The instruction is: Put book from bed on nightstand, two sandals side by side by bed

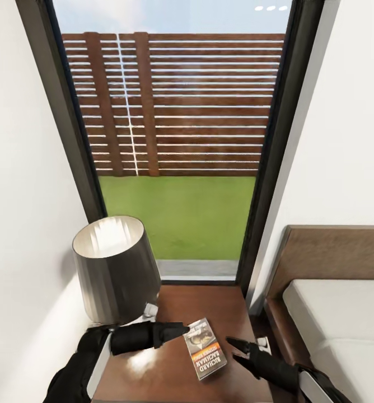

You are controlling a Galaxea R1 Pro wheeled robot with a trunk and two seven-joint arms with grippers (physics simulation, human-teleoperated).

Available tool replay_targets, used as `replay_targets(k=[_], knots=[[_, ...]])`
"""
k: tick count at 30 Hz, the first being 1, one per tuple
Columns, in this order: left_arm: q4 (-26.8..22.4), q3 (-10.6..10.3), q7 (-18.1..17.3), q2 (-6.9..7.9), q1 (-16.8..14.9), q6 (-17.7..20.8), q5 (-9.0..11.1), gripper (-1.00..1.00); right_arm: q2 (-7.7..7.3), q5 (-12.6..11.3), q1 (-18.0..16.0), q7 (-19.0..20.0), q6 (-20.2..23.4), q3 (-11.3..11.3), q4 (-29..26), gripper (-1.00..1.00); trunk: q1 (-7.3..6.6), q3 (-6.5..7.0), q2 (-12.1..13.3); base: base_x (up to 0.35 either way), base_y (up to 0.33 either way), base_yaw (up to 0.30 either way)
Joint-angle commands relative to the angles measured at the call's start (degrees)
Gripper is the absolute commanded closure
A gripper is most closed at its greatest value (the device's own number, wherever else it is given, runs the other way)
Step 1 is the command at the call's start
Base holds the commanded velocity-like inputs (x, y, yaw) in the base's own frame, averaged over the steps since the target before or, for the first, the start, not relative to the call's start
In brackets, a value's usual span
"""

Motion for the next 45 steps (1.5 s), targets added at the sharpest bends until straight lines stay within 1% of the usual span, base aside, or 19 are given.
replay_targets(k=[1,2,5,7,8,9,11,14,18,22,26,27,29,32,35,36,37,42,45], knots=[[3.8,0.18,3.37,0.34,-0.1,-2.12,-1.0,-1.0,-0.06,-0.51,-0.05,-0.08,0.27,0.15,1.87,-1.0,-0.23,0.14,0.39,0.0,0.0,0.0],[6.32,0.24,7.22,0.56,-0.15,-4.85,-1.67,-1.0,-0.05,-0.51,-0.06,-0.11,0.15,0.1,3.3,-1.0,-0.45,0.31,0.79,0.0,0.0,0.0],[8.19,0.3,15.75,0.46,-0.19,-8.44,-2.44,-1.0,-0.05,-0.51,-0.06,-0.08,-0.39,0.04,4.91,-1.0,-1.11,0.85,1.99,0.0,0.0,0.0],[8.73,0.29,25.92,0.38,-0.21,-9.96,-2.72,-1.0,-0.05,-0.47,-0.08,-0.08,-1.01,0.02,5.85,-1.0,-1.55,1.21,2.79,0.0,0.0,0.0],[8.58,0.22,33.83,0.36,-0.22,-10.51,-2.75,-1.0,-0.04,-0.44,-0.08,-0.07,-1.88,0.09,6.21,-1.0,-1.77,1.39,3.2,0.0,0.0,0.0],[8.47,0.2,36.25,0.35,-0.22,-10.63,-2.74,-1.0,-0.04,-0.44,-0.08,-0.07,-2.23,0.18,6.29,-1.0,-1.99,1.57,3.6,0.0,0.0,0.0],[8.2,0.14,44.03,0.3,-0.18,-10.93,-2.71,-1.0,-0.04,-0.43,-0.08,-0.06,-3.61,0.4,6.53,-1.0,-2.43,1.93,4.4,0.0,0.0,0.0],[8.2,0.12,49.09,0.26,-0.08,-11.14,-2.74,-1.0,-0.04,-0.42,-0.07,-0.06,-4.45,0.55,6.72,-1.0,-3.09,2.47,5.6,0.0,0.0,0.0],[8.31,0.17,51.06,0.13,0.17,-11.34,-2.87,-1.0,-0.04,-0.28,-0.08,-0.16,-5.17,0.6,7.56,-1.0,-3.97,3.19,7.21,0.0,0.0,0.0],[9.92,0.29,51.66,0.16,0.41,-12.69,-2.93,-1.0,-0.04,0.56,-0.07,-0.15,-11.74,0.69,14.94,-1.0,-4.85,3.91,8.81,0.0,0.0,0.0],[15.03,0.73,51.82,0.3,0.46,-17.05,-2.95,-1.0,-0.04,1.85,-0.07,-0.15,-20.36,0.76,21.86,-1.0,-5.72,4.62,10.41,0.0,0.0,0.0],[18.0,1.37,52.18,0.39,0.47,-19.84,-2.95,-1.0,-0.04,2.5,-0.05,-0.15,-24.06,0.82,24.13,-1.0,-5.94,4.8,10.82,0.0,0.0,0.0],[19.7,1.82,52.62,0.43,0.47,-21.41,-2.95,-1.0,-0.04,2.78,-0.06,-0.17,-25.8,0.84,25.12,-1.0,-6.38,5.16,11.62,0.0,0.0,0.0],[26.01,2.89,54.69,0.49,0.48,-25.97,-2.95,-1.0,-0.04,3.5,-0.02,-0.22,-29.23,0.87,27.47,-1.0,-7.04,5.7,12.82,0.0,0.0,0.0],[29.63,3.11,55.65,0.5,0.48,-28.67,-2.99,-1.0,-0.04,4.85,-0.01,-0.23,-30.94,0.88,29.97,-1.0,-7.7,6.24,14.02,0.0,0.0,0.0],[34.35,3.23,57.82,0.5,0.48,-30.37,-3.04,-1.0,-0.04,6.9,0.0,-0.33,-31.97,0.88,33.96,-1.0,-7.92,6.42,14.43,0.0,0.0,0.0],[36.04,3.24,58.58,0.52,0.48,-30.98,-3.07,-1.0,-0.04,7.27,0.0,-0.36,-32.14,0.88,35.21,-1.0,-8.14,6.6,14.83,0.0,0.0,0.0],[42.96,3.26,60.17,1.15,0.48,-37.14,-3.12,-1.0,0.02,7.84,0.06,-0.4,-32.38,0.88,37.73,-1.0,-9.24,7.5,16.83,0.0,0.0,0.0],[45.43,3.3,60.38,1.64,0.48,-39.29,-3.09,-1.0,-0.03,7.91,0.08,-0.41,-32.41,0.88,38.05,-1.0,-9.9,8.03,18.04,0.0,0.0,0.0]])
